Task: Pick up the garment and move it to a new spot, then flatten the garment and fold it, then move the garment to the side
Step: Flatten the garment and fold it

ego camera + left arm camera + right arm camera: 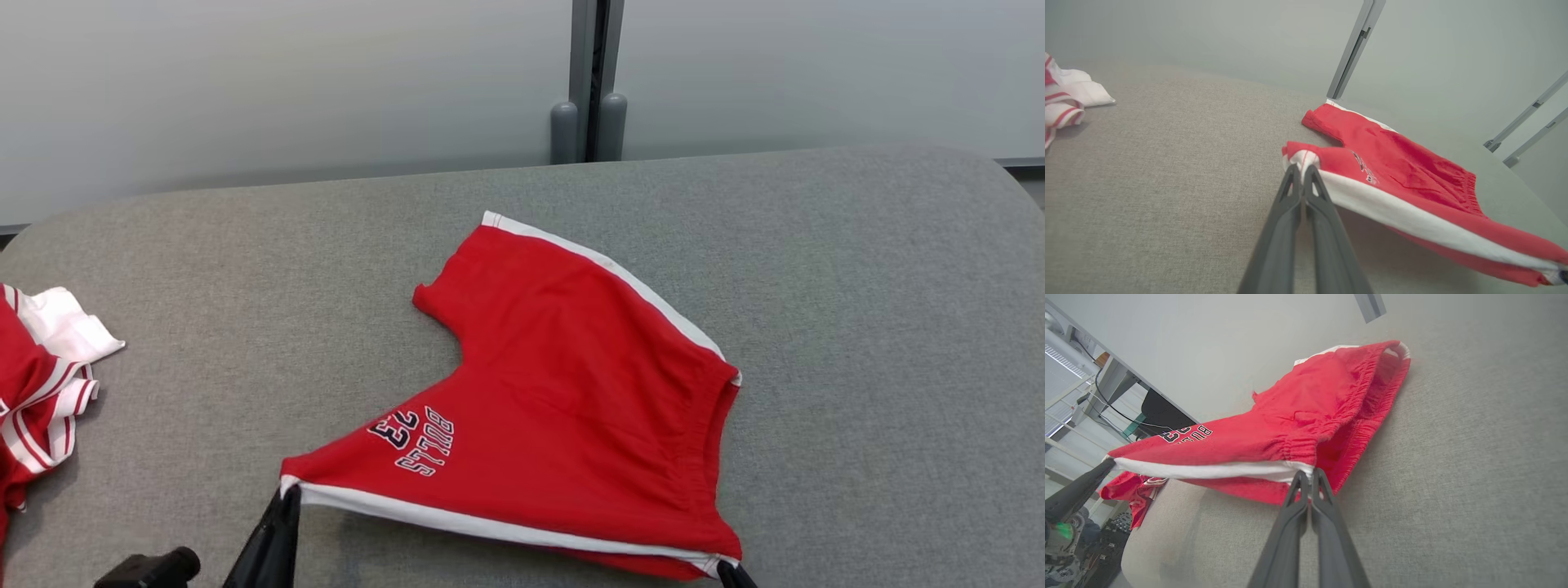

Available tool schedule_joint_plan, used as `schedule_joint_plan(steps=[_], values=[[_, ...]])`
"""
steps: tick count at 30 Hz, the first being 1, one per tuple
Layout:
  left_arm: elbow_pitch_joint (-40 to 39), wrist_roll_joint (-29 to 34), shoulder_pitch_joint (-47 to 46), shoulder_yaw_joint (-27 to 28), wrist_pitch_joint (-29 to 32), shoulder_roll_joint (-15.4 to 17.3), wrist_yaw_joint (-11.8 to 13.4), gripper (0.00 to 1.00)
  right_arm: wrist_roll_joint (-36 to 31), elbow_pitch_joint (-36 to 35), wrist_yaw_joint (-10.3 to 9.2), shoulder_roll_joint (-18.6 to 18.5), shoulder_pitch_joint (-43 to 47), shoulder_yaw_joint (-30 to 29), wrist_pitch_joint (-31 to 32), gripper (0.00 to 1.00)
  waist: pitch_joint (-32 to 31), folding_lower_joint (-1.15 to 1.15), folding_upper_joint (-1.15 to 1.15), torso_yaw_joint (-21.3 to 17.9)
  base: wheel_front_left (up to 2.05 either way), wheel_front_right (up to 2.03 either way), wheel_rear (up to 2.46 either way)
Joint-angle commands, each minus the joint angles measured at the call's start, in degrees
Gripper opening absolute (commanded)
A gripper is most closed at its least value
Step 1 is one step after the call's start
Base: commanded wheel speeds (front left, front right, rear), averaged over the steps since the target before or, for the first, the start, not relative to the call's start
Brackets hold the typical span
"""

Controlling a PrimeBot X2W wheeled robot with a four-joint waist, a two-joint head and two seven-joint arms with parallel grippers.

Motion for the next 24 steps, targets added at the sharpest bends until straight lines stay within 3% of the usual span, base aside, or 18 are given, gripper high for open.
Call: schedule_joint_plan(steps=[1, 10, 19, 24], values=[[-1.3, -0.3, 0.5, 0.7, 0.5, 0.8, 0.7, 0.0, -0.6, -1.3, 0.01, 0.2, 0.8, -0.5, 0.7, 0.0, -0.3, 0.0, 0.0, 0.2, 0.0, 0.0, 0.0], [-4.6, 0.1, -2.7, 1.9, 3.3, 3.0, 1.3, 0.0, -2.4, -5.3, 0.01, 1.4, -0.2, -1.9, 4.7, 0.0, 1.2, 0.0, 0.0, -1.8, 0.0, 0.0, 0.0], [0.4, -0.6, -18.4, 1.0, 7.0, 4.6, -2.0, 0.0, -2.1, -4.2, 0.01, 1.3, -10.3, -2.8, 4.0, 0.0, 8.1, 0.0, 0.0, -4.2, 0.0, 0.0, 0.0], [7.4, 0.6, -32.0, -1.3, 8.7, 4.6, -5.3, 0.0, -1.4, -2.3, 0.01, 1.3, -18.7, -3.0, 2.5, 0.0, 14.6, 0.0, 0.0, -5.7, 0.0, 0.0, 0.0]])
